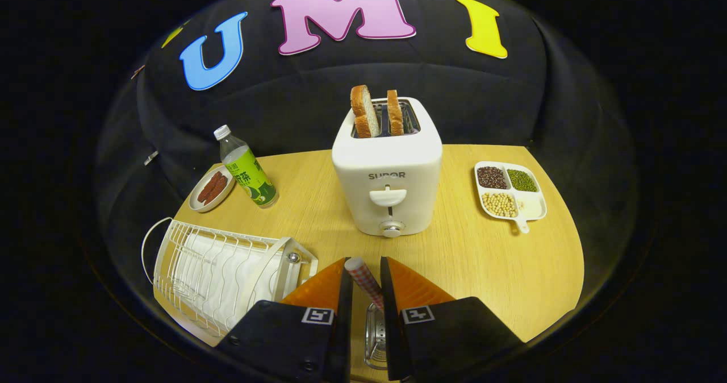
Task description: Take the plate from the dish rack, then take the spoon from the basket and place it into the plate.
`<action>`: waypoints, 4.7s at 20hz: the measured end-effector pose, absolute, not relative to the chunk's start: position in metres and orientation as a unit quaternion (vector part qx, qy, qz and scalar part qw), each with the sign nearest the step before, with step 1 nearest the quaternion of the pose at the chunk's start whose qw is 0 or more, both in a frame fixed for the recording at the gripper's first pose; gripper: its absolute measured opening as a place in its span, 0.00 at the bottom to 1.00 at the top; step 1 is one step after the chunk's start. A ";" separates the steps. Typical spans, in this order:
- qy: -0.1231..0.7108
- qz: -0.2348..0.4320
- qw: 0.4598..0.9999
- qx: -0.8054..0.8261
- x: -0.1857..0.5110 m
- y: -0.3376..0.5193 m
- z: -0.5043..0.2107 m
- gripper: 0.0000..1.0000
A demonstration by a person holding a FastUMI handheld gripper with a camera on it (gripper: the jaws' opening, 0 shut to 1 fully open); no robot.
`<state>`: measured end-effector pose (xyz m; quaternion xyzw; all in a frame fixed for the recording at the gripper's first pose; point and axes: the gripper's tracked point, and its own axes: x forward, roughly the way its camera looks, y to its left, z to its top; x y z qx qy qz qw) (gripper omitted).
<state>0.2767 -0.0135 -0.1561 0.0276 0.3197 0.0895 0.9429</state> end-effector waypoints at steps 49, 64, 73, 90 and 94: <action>0.424 0.208 0.881 0.028 0.066 0.004 -0.188 0.12; 0.377 0.179 0.907 0.054 0.077 -0.002 -0.161 0.98; 0.227 0.144 0.961 0.060 0.083 -0.013 -0.033 0.99; 0.049 0.058 0.997 0.015 0.018 -0.045 0.076 0.98; 0.049 0.058 0.997 0.024 -0.002 -0.042 0.065 0.98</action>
